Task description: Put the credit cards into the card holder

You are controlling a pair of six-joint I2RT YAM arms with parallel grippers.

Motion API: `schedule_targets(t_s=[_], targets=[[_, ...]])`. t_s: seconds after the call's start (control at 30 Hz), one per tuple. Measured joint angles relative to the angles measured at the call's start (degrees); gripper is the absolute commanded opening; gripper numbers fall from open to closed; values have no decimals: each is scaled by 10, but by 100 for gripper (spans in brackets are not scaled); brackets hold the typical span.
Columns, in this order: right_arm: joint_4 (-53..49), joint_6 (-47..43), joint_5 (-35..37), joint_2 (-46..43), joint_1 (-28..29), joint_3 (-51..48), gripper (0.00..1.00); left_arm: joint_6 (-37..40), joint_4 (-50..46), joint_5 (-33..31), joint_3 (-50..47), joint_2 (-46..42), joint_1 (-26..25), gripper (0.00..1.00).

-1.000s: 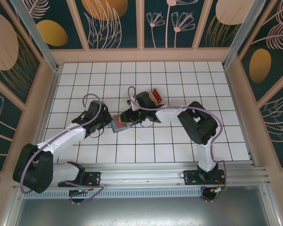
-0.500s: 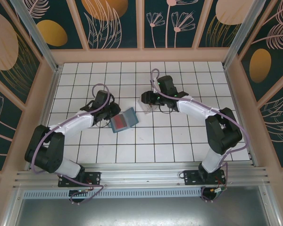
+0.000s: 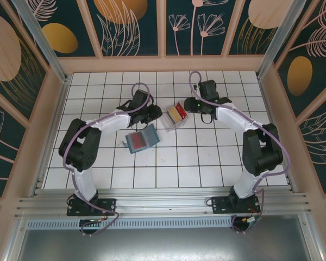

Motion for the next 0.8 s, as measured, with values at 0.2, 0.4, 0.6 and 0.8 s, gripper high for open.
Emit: schedule_targets(t_s=[0.2, 0.4, 0.6, 0.8], targets=[[-23, -22, -12, 46, 0, 41, 47, 0, -4, 15, 39, 51, -7, 37], [-38, -34, -18, 81, 1, 58, 48, 0, -14, 17, 57, 81, -15, 37], [-56, -42, -19, 107, 9, 83, 48, 0, -16, 20, 65, 104, -20, 37], [-62, -44, -14, 128, 18, 101, 49, 0, -14, 24, 66, 108, -19, 37]])
